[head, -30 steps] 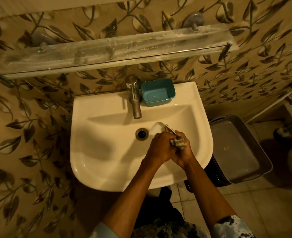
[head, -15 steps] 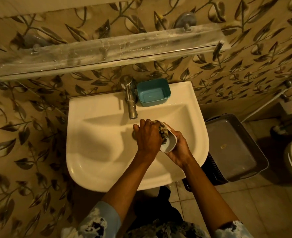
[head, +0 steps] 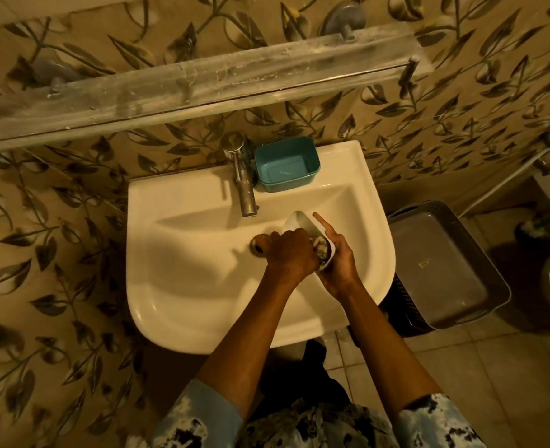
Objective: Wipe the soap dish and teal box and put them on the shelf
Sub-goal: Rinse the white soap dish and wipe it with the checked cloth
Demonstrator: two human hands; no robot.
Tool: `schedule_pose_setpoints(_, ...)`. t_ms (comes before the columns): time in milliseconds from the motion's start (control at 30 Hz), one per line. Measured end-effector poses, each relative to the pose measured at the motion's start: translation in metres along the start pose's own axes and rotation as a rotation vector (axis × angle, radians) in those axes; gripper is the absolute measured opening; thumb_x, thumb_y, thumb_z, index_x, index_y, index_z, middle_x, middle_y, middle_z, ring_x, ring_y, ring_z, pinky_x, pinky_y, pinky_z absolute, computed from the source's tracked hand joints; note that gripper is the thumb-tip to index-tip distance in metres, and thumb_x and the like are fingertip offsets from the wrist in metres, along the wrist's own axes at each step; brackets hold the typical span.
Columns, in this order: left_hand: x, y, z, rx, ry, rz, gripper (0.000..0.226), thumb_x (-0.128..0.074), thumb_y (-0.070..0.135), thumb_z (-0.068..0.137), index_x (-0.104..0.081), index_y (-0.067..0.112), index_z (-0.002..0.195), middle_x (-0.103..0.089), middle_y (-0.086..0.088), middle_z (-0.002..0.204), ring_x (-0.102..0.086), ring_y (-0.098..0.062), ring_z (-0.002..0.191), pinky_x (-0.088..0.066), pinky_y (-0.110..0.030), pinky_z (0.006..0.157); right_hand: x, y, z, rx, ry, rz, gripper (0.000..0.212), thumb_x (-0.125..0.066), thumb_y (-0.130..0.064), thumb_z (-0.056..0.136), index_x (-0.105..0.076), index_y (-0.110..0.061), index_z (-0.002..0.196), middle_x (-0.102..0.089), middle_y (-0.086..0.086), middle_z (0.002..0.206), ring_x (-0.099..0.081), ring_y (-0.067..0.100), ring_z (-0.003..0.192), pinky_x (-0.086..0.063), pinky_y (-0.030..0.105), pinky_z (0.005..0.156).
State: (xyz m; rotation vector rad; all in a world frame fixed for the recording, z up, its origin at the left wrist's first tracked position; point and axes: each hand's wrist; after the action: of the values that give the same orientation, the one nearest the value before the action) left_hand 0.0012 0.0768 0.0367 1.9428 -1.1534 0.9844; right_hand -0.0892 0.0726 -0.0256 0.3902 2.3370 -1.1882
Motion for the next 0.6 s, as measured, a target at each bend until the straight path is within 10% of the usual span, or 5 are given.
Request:
schedule_pose_setpoints(233, -0.015, 0.007, -0.004, -0.220, -0.095, -0.223, 0.031, -0.068, 0.022, 0.082, -0.063, 0.019, 0.113, -0.065, -0.010, 0.114, -0.052, -0.035, 0.110, -0.043, -0.053, 0.097, 0.017, -0.013, -0.004, 0.010, 0.028, -0.037, 0.039, -0.036, -0.034, 0.096, -0.058, -0.031, 0.128, -0.059, 0.000, 0.131, -0.059, 0.021, 0.116, -0.054, 0.038, 0.091)
schedule_pose_setpoints(600, -0.024, -0.026, 0.005, -0.260, 0.378, 0.217, 0.042, -0.071, 0.039, 0.074, -0.061, 0.022, 0.110, -0.064, -0.006, 0.117, -0.049, -0.029, 0.115, -0.026, -0.052, 0.096, 0.020, -0.007, -0.014, -0.086, -0.076, -0.080, 0.039, -0.032, -0.030, 0.098, -0.053, -0.028, 0.131, -0.061, -0.001, 0.126, -0.060, 0.022, 0.113, -0.055, 0.035, 0.081)
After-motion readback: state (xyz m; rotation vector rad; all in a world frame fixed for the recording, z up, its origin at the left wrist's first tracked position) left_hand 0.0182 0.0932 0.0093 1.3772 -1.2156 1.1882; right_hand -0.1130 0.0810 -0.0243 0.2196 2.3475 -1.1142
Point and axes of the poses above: each hand's wrist, its own z-axis towards the middle knuckle, its own x-axis out of the back of the hand, y = z × x
